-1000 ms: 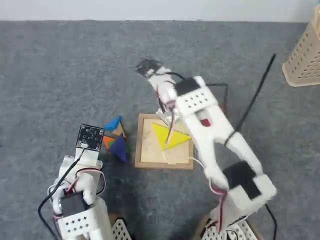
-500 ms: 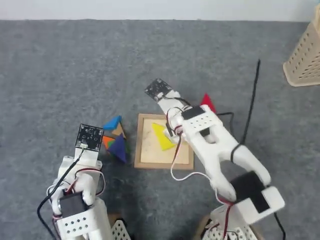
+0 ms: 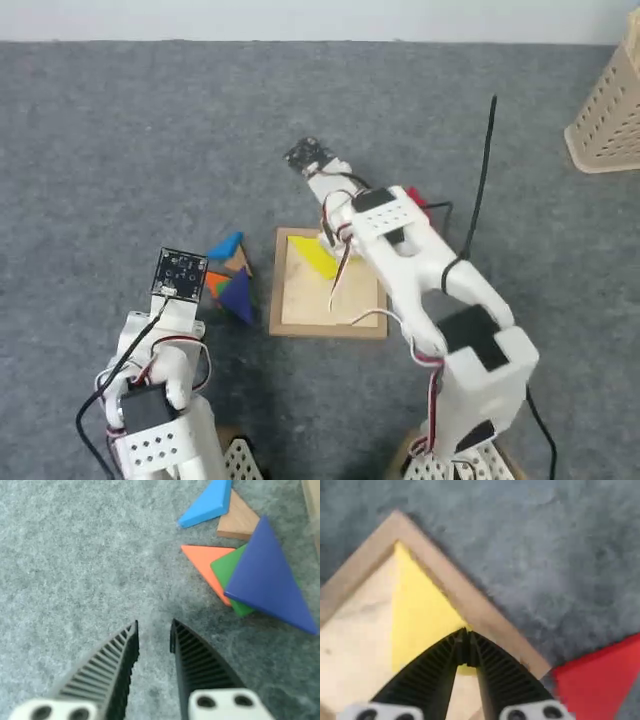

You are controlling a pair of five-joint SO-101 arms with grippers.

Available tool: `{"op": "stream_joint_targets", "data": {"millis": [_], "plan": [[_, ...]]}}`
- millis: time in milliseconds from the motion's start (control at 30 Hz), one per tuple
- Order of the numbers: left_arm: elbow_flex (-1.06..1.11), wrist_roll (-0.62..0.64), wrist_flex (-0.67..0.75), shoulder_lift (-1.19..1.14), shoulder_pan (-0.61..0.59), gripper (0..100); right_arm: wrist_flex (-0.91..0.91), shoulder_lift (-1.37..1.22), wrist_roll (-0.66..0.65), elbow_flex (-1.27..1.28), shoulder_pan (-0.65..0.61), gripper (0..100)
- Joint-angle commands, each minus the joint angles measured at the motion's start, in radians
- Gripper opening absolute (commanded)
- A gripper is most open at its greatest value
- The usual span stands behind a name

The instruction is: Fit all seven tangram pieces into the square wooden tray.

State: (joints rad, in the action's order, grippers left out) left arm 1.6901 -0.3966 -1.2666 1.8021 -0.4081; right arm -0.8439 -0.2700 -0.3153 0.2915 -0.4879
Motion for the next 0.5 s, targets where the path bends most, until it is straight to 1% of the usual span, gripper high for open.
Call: {"op": "stream_joint_targets", "data": {"millis": [0,200,367,467], "plan": [[-0.004,-0.014,-0.002,0.014,-0.002,10,0.008,-0.081,-0.012,-0.110,0.061,0.6],[-0.004,-0.014,-0.002,0.014,-0.002,10,-0.076,-0.111,-0.012,-0.196,0.087,0.6],[-0.004,-0.014,-0.002,0.014,-0.002,10,-0.130,-0.005,-0.003,-0.193,0.091,1.5],[-0.004,-0.014,-0.002,0.014,-0.002,10,-0.188,0.081,-0.002,-0.193,0.119,3.9]]}}
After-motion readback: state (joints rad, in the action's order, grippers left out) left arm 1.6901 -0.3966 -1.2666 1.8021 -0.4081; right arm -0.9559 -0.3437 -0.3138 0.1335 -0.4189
